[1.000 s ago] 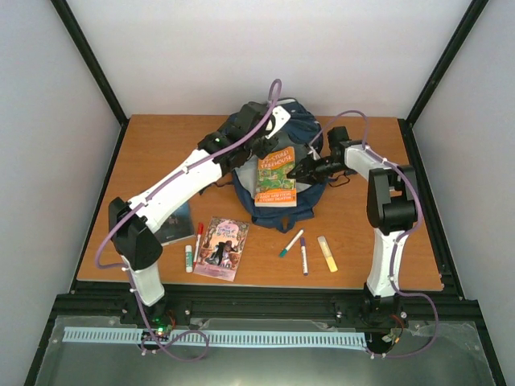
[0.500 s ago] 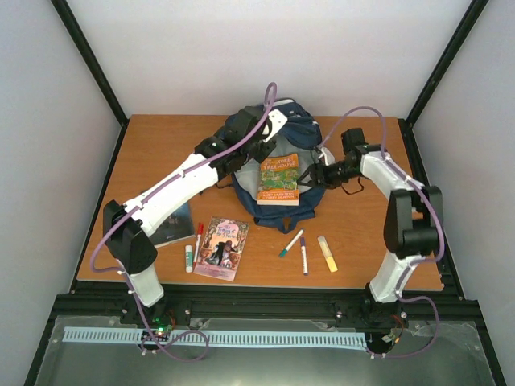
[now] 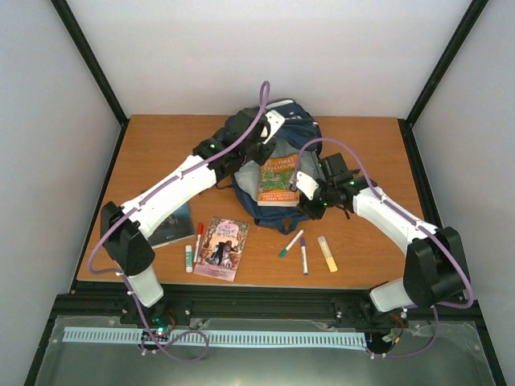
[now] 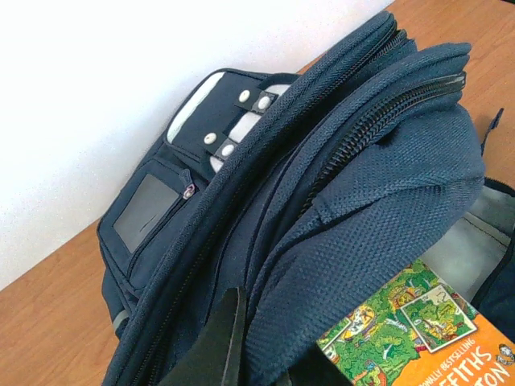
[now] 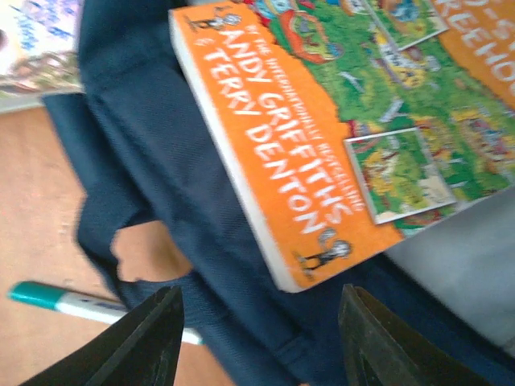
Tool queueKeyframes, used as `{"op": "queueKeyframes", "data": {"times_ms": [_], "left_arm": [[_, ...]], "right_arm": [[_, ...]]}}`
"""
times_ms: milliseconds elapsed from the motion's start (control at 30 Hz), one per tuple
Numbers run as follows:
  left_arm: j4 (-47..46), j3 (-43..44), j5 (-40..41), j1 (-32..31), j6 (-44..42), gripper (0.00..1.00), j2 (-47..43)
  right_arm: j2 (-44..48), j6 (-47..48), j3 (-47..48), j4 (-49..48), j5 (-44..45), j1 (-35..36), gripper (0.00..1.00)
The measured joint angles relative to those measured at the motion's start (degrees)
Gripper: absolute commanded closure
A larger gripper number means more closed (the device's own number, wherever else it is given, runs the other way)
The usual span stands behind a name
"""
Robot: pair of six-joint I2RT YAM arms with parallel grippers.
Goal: Pack the student bag
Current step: Place the book in the student bag.
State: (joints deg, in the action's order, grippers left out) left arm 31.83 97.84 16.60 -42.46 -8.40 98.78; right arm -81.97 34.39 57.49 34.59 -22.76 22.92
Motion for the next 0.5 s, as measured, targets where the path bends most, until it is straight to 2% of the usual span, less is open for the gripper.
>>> {"op": "queueKeyframes", "data": {"times_ms": [233,500], "left_arm": [[0.5,0.0,-0.9,0.0,2.1,0.99,-0.4],[1.8,0.0,-1.0,0.0,2.6,0.99,-0.5]], "right_arm": [[-1.0,8.0,-0.6,-7.0,9.4,3.0,0.39],[-2.3,12.7,-1.6,-11.7,11.5,6.1,0.41]]}}
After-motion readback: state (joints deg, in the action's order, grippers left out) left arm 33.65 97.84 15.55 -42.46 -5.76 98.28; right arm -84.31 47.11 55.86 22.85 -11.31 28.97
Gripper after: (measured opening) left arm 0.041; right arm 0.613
